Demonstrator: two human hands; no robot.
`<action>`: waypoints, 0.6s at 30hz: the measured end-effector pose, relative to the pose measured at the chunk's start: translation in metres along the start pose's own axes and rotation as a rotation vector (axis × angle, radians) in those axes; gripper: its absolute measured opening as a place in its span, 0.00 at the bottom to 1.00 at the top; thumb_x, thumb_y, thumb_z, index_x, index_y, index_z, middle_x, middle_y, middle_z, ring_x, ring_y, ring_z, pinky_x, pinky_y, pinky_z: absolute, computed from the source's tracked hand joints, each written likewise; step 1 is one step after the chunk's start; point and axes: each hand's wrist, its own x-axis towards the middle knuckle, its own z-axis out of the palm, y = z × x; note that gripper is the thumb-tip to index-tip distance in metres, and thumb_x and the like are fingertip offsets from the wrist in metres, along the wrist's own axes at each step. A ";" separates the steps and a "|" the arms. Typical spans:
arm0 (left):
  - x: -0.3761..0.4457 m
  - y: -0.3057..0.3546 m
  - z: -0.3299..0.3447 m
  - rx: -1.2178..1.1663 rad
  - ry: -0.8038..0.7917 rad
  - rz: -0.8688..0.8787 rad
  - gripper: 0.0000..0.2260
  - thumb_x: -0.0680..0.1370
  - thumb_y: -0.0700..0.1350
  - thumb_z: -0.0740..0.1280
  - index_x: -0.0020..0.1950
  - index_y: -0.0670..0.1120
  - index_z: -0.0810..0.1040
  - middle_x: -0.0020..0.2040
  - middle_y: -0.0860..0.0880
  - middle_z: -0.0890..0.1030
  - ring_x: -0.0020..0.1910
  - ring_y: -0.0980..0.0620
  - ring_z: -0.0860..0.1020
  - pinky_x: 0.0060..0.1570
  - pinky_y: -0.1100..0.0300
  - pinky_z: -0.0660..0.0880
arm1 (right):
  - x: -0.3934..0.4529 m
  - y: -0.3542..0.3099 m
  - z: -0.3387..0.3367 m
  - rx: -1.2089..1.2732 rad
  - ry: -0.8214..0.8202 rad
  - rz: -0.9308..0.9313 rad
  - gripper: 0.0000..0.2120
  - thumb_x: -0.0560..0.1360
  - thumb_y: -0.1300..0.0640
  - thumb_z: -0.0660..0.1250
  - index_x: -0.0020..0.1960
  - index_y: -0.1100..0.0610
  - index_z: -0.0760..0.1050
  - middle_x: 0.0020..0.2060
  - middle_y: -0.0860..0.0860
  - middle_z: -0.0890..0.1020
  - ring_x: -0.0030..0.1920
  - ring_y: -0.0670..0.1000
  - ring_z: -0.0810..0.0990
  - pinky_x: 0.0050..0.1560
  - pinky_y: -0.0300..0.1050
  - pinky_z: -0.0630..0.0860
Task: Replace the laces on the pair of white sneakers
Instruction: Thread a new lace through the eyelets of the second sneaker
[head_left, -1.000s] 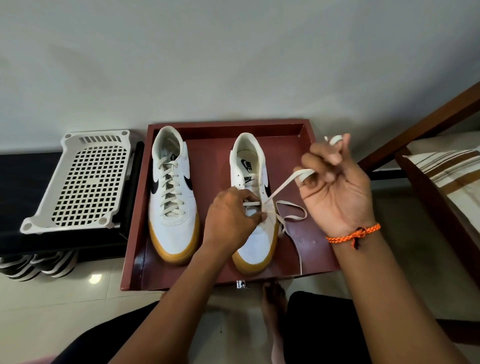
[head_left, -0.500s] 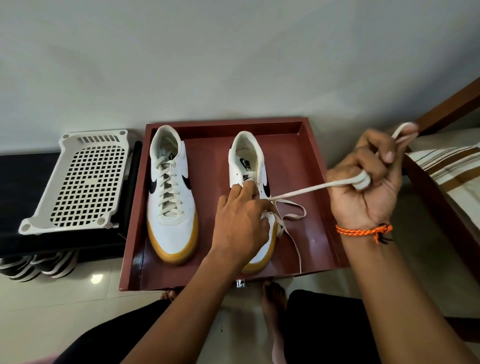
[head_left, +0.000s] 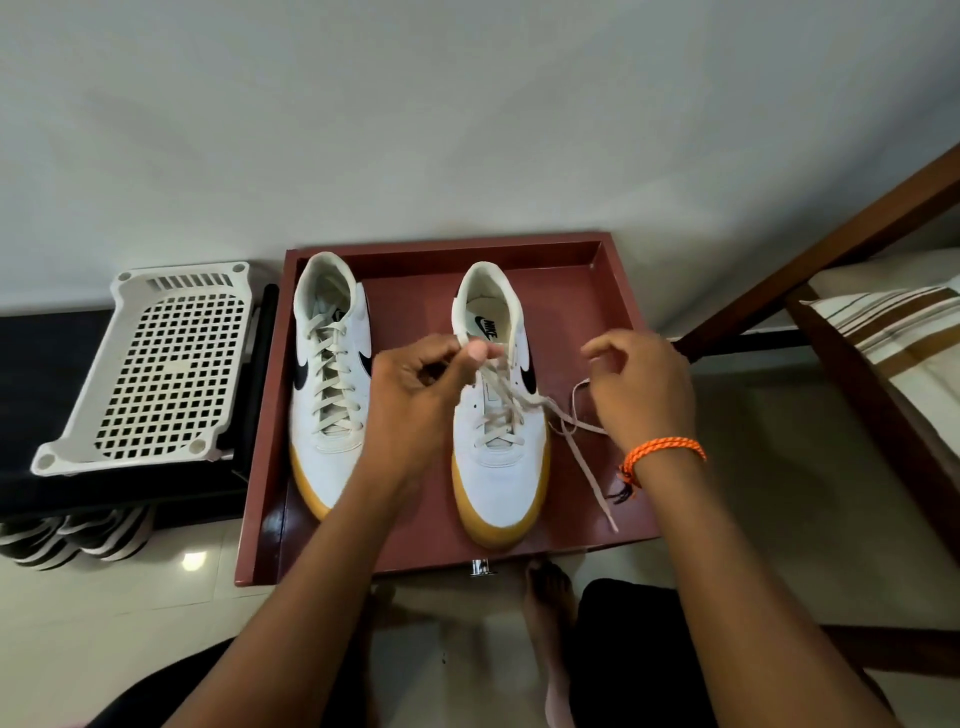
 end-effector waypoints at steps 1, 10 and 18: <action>0.000 0.001 -0.004 -0.063 0.011 -0.018 0.08 0.84 0.43 0.71 0.54 0.41 0.89 0.36 0.52 0.81 0.34 0.56 0.72 0.40 0.64 0.71 | -0.003 -0.008 0.002 0.053 -0.019 -0.072 0.13 0.77 0.64 0.67 0.47 0.48 0.86 0.51 0.47 0.86 0.55 0.50 0.83 0.56 0.48 0.80; 0.006 0.006 -0.028 -0.339 0.024 -0.139 0.20 0.83 0.44 0.70 0.53 0.24 0.76 0.50 0.46 0.86 0.39 0.55 0.74 0.47 0.55 0.68 | -0.037 -0.056 0.026 0.504 -0.411 -0.330 0.06 0.84 0.56 0.68 0.53 0.54 0.84 0.41 0.50 0.84 0.41 0.47 0.81 0.41 0.38 0.76; 0.012 0.001 -0.041 -0.389 0.122 -0.228 0.08 0.82 0.45 0.71 0.55 0.42 0.87 0.40 0.53 0.81 0.36 0.55 0.71 0.41 0.62 0.66 | -0.008 -0.004 -0.021 0.241 -1.174 -0.234 0.05 0.80 0.59 0.74 0.52 0.56 0.89 0.49 0.45 0.88 0.54 0.41 0.84 0.61 0.38 0.76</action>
